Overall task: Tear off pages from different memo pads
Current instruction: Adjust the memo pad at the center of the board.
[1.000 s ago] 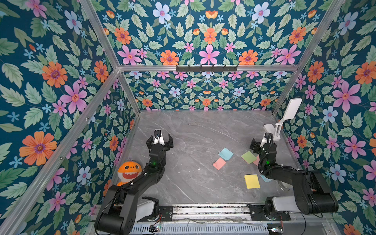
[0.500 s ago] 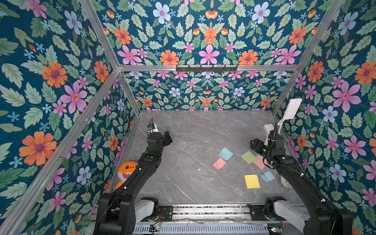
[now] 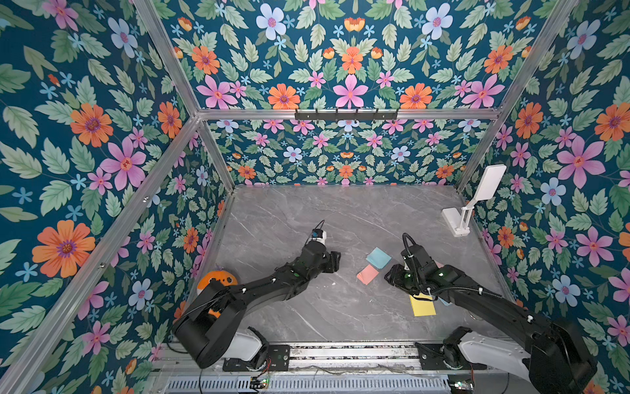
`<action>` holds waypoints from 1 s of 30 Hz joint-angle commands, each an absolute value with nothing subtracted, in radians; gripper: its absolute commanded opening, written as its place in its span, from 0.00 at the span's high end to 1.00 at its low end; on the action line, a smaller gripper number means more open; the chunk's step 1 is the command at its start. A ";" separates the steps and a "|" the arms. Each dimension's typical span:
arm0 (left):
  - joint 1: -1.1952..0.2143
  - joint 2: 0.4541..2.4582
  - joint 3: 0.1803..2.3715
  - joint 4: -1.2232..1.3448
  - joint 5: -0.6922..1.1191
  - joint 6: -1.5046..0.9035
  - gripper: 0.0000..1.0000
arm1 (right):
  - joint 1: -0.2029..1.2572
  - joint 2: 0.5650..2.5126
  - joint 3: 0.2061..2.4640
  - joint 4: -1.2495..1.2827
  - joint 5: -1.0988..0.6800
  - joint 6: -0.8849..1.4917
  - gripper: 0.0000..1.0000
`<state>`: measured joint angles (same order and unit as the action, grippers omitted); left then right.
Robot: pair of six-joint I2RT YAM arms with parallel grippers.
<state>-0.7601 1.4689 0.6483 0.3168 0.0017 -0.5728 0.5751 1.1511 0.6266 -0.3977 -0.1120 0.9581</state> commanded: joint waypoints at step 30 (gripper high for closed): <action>-0.928 1.721 0.632 0.560 0.335 -0.766 0.80 | 0.603 1.592 0.656 0.049 -0.248 1.206 0.68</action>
